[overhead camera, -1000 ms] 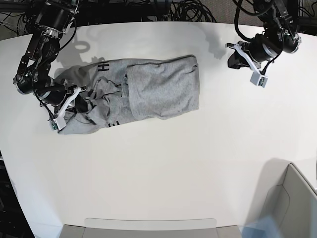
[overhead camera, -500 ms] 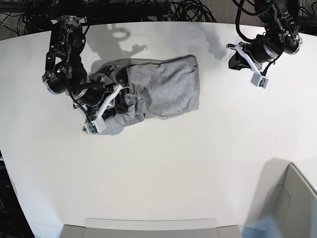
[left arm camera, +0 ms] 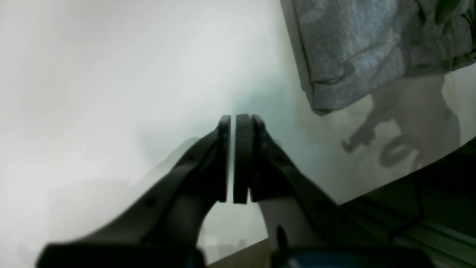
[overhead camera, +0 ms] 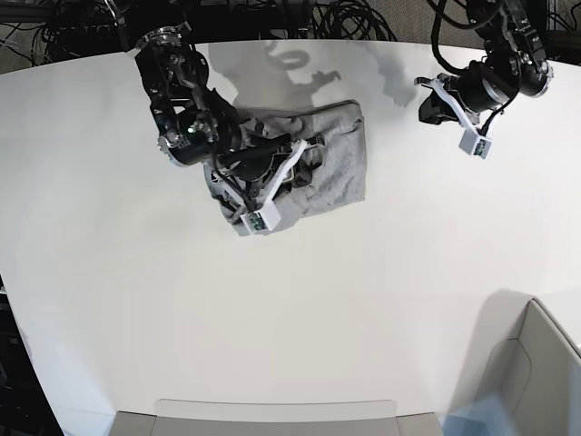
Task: Fold the T-shirt properly
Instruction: 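Lift the strip end with the right gripper and fold it over toward the left gripper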
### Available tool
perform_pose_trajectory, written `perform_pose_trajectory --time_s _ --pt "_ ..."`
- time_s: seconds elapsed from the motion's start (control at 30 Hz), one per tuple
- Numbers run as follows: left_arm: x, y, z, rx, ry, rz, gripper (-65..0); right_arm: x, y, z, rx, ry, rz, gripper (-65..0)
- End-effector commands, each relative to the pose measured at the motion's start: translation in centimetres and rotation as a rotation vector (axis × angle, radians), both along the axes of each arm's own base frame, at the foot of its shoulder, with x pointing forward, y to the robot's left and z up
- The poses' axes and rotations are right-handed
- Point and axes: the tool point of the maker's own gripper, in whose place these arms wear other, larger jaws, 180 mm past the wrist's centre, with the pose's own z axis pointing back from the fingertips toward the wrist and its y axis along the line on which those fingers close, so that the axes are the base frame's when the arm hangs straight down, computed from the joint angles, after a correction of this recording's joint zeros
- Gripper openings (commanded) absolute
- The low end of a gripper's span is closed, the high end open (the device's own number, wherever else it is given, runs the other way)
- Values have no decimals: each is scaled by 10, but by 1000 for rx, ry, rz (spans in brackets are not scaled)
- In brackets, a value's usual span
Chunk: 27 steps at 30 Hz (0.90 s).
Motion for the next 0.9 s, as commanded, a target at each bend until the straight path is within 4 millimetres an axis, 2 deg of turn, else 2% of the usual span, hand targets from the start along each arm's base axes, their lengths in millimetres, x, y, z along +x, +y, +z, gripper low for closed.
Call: perform_pose_trajectory --time_s 0.0,0.17,0.3,0.33,0.5,0.63,0.77,0.87 --pt "5 2 7 4 -31 -3 -627 7 8 10 12 -47 -3 -650" --pt "5 2 7 4 -31 -3 -627 9 23 -5 -45 -33 -17 -650" --pt "5 1 7 3 -30 -6 -627 1 33 -11 -77 -31 13 -650" --pt "5 1 7 2 -30 -8 -627 -3 37 -12 -86 -35 30 -634" --pt "5 1 7 2 -30 -8 -627 -12 52 -11 -129 -79 100 -476" --pt "5 0 7 1 -30 -9 -627 -15 62 -4 -147 -128 147 -400" --pt "5 0 7 1 -30 -9 -627 -22 76 10 -127 -175 199 -394" --pt "5 0 7 1 -30 -9 -627 -28 78 33 -75 -222 204 -394"
